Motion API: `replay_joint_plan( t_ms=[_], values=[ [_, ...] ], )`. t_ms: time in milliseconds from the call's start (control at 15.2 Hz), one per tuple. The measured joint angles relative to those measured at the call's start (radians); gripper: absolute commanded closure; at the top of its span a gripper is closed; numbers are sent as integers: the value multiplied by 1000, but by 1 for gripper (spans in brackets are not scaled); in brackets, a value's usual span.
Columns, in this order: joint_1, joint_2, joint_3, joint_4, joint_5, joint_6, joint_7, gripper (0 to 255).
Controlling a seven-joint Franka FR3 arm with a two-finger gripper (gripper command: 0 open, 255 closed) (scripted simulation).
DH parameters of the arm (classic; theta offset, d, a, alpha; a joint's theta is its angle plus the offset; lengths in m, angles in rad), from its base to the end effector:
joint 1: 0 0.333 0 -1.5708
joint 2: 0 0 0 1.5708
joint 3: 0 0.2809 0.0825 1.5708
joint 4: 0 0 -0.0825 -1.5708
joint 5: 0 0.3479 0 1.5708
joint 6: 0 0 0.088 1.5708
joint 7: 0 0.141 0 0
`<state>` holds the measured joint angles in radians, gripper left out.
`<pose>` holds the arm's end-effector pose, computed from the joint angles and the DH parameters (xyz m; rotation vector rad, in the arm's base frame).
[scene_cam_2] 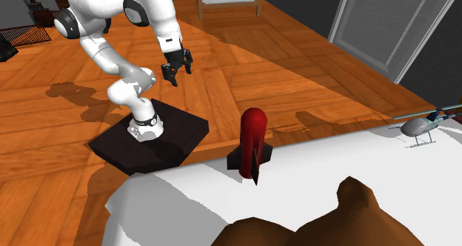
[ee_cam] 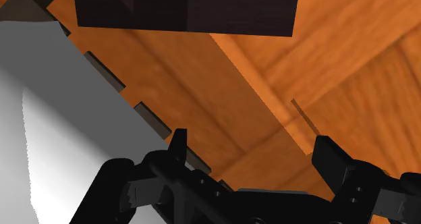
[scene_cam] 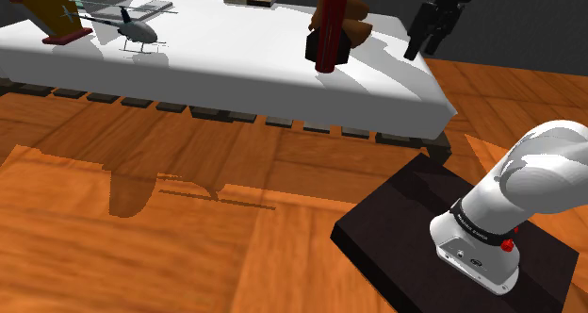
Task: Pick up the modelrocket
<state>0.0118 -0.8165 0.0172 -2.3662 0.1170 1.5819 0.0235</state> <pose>0.2898 0.0258 0.5379 -3.0361 -0.0013 -0.0450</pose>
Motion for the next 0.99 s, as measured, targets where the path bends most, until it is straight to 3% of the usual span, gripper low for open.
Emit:
replay_joint_plan(
  t_ms=[132,528,990],
  values=[
    [-4,8,7,-1,-3,16,10,0],
    [-56,139,102,-1,-48,235,144,0],
    [-153,356,219,64,-174,478,356,0]
  ],
)
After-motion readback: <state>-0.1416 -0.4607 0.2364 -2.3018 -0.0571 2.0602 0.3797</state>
